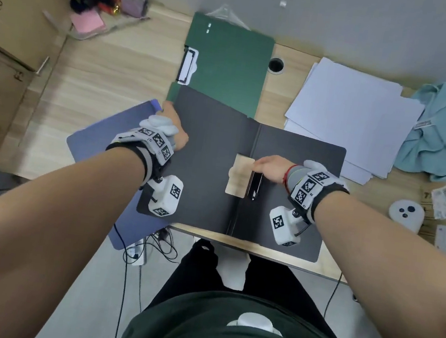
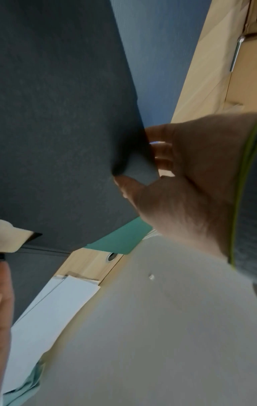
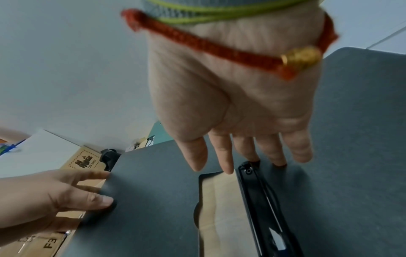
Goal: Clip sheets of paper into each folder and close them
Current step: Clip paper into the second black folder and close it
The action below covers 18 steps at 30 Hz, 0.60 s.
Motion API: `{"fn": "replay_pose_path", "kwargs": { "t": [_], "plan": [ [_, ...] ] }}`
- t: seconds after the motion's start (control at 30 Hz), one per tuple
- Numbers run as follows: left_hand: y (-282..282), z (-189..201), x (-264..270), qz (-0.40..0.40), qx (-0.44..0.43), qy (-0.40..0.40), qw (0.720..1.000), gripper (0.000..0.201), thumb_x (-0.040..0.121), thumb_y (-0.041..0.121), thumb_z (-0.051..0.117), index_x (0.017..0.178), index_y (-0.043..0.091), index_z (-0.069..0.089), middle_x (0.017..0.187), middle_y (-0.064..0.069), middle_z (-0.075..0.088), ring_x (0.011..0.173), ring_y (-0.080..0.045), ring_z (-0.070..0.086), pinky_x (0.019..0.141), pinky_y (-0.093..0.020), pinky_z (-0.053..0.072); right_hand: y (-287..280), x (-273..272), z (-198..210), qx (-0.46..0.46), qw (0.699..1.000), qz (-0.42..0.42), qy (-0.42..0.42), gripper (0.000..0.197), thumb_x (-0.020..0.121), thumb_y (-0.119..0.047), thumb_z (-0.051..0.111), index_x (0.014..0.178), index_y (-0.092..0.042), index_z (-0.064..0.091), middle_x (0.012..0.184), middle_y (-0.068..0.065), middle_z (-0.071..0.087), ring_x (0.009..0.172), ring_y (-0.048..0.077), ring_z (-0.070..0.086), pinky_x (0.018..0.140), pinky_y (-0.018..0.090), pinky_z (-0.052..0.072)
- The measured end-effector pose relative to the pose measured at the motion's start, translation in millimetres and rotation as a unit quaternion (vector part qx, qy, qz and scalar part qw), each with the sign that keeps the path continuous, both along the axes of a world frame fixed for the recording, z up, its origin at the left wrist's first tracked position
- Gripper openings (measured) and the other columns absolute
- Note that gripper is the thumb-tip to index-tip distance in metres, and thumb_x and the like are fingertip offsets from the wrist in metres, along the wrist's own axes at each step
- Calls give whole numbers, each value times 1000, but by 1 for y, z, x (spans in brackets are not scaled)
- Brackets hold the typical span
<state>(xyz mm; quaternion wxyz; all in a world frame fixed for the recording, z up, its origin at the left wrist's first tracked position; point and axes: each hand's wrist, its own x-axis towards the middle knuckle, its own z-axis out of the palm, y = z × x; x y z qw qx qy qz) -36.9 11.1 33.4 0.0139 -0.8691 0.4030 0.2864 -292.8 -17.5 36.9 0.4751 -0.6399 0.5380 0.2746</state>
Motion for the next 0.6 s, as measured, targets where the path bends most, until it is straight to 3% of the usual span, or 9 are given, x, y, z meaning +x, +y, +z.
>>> {"fn": "replay_pose_path", "kwargs": {
  "t": [0.1, 0.23, 0.3, 0.37, 0.43, 0.53, 0.6],
  "plan": [
    [-11, 7, -21, 4, -13, -66, 998, 73, 80, 14, 71, 143, 13, 34, 139, -21, 42, 126, -38, 45, 100, -46, 41, -4, -8, 1, 5, 1000, -26, -14, 42, 101, -33, 44, 136, -12, 55, 143, 7, 51, 131, 27, 47, 112, 38, 34],
    [-37, 25, -53, -47, -35, -102, 993, 70, 76, 18, 76, 136, 15, 41, 137, -13, 45, 127, -30, 41, 97, -38, 38, -16, -27, 0, -16, 994, -98, -38, 40, 100, -32, 49, 133, -13, 59, 141, 6, 54, 130, 26, 48, 113, 37, 34],
    [-56, 31, -71, -69, -35, -61, 995, 62, 79, 21, 73, 135, 15, 45, 136, -11, 49, 125, -29, 46, 93, -38, 41, -27, -43, 2, -45, 987, -151, -40, 37, 98, -29, 53, 129, -10, 62, 135, 7, 58, 126, 26, 52, 109, 34, 37],
    [-75, 26, -92, -82, -26, 7, 996, 50, 84, 20, 69, 132, 16, 52, 130, -7, 58, 110, -25, 57, 84, -31, 44, -40, -63, 3, -73, 977, -199, -32, 34, 95, -28, 56, 124, -11, 65, 131, 6, 61, 122, 25, 55, 104, 31, 40],
    [-86, 21, -115, -80, 4, 92, 992, 51, 81, 29, 69, 129, 21, 57, 122, -1, 65, 100, -21, 63, 88, -29, 50, -53, -85, 3, -90, 966, -240, -31, 32, 93, -26, 58, 120, -13, 66, 130, 4, 62, 120, 24, 56, 99, 26, 39],
    [-95, -3, -149, -29, 23, 204, 978, 43, 59, 45, 75, 99, 30, 69, 102, -1, 72, 94, -25, 69, 91, -36, 56, -70, -111, 4, -108, 960, -257, -11, 36, 92, -23, 57, 125, -10, 62, 132, 6, 60, 123, 26, 54, 98, 26, 38],
    [-98, -11, -170, 8, 36, 283, 958, 36, 60, 38, 81, 93, 26, 71, 91, -3, 74, 88, -23, 73, 86, -35, 59, -77, -122, 4, -117, 961, -252, 10, 42, 93, -24, 55, 132, -9, 57, 138, 9, 55, 127, 28, 51, 104, 30, 38]
  ]
}}
